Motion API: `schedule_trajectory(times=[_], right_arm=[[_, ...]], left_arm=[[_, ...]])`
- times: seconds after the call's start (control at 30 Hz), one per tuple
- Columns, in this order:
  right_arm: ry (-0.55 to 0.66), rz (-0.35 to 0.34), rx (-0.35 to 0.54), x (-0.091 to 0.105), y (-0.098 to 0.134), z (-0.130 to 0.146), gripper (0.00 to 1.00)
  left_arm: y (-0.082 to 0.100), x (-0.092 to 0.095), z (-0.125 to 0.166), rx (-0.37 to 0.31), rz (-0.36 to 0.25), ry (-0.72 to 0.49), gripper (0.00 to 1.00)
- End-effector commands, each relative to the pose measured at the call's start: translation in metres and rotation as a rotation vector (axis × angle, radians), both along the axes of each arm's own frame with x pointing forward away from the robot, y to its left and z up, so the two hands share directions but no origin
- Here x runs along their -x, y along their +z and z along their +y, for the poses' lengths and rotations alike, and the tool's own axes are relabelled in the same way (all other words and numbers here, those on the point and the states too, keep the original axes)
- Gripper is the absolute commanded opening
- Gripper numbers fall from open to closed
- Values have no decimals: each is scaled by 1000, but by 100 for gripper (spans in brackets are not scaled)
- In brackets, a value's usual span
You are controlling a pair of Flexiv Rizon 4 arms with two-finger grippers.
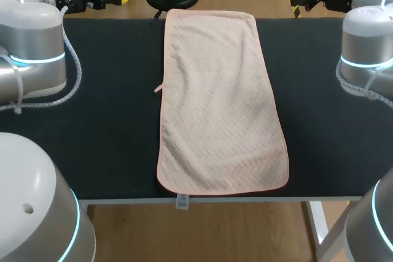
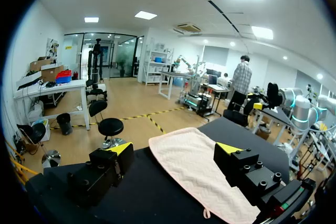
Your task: Fold the towel
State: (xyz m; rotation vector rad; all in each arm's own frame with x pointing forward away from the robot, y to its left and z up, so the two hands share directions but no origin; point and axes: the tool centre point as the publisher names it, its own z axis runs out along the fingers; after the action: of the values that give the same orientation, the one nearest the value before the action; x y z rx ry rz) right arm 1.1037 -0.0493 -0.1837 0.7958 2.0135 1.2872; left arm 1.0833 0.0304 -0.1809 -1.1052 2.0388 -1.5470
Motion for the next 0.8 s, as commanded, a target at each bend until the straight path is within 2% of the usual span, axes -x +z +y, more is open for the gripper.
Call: schedule_trajectory(times=[0.03,0.43,0.5,0.53,0.6,0.63,0.7,0.73,0.8], right_arm=[[0,-1,-1,0,0,0,100],[0,-1,-1,0,0,0,100],[91,-47,191,1,-2,7,100],[135,-34,246,1,-3,9,100],[229,-65,445,3,-6,15,100],[274,-34,495,4,-8,16,100],[360,-61,691,8,-11,19,100],[409,-17,761,10,-13,20,100],[493,-39,927,15,-15,21,100]], left_arm=[[-1,0,0,1,-1,1,100],[-1,0,0,1,-1,1,100],[-2,-2,-5,-96,12,-73,100],[-4,-4,-8,-176,39,-112,100],[-7,-7,-15,-306,88,-196,100],[-10,-8,-18,-363,124,-238,100],[-16,-7,-26,-510,171,-321,100],[-19,-6,-30,-578,187,-371,100],[-26,-3,-39,-732,241,-470,100]])
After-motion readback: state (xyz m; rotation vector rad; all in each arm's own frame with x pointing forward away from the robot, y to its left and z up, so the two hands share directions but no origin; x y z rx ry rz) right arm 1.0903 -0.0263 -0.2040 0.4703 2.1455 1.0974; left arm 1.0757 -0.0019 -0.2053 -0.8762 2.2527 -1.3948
